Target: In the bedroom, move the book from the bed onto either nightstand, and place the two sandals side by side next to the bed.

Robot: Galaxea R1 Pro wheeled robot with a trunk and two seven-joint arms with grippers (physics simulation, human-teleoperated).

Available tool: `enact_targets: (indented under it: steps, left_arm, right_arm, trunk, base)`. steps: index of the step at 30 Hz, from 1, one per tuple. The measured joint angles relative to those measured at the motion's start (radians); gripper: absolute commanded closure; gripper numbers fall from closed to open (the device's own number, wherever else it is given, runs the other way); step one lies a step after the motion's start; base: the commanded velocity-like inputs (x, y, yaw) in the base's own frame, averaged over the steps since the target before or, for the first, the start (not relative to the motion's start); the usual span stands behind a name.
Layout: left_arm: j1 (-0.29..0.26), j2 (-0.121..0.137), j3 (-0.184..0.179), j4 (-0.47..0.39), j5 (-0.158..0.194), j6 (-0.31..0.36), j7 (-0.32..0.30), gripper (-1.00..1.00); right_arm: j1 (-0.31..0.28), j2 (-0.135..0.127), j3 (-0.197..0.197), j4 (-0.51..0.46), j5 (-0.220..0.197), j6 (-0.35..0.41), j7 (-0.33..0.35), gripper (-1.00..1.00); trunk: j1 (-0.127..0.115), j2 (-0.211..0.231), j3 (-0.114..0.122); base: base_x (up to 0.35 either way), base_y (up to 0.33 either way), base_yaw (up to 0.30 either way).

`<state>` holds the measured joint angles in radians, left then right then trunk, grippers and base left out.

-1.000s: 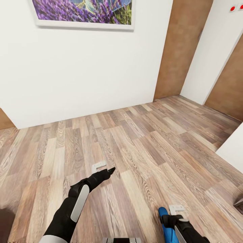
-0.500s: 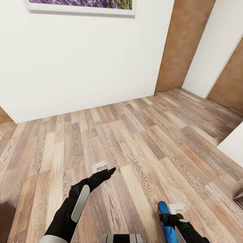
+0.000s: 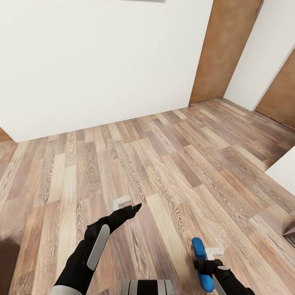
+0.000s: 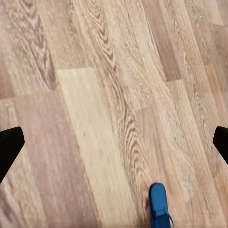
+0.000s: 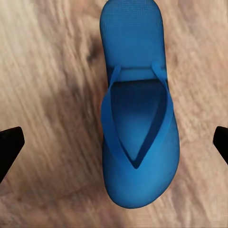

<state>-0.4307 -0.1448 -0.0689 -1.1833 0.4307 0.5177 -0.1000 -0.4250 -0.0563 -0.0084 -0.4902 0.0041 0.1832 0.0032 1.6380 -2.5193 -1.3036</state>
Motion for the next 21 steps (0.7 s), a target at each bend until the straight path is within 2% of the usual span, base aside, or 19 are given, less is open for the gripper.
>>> enact_targets:
  steps: [21]
  left_arm:
    - [0.0, 0.0, -0.007, 0.001, 0.0, 0.0, 0.0, -1.0]
  right_arm:
    - [0.0, 0.0, 0.0, 0.0, 0.0, 0.0, 0.0, -1.0]
  trunk:
    - [0.009, -0.005, -0.081]
  base:
    - [0.0, 0.0, 0.0]
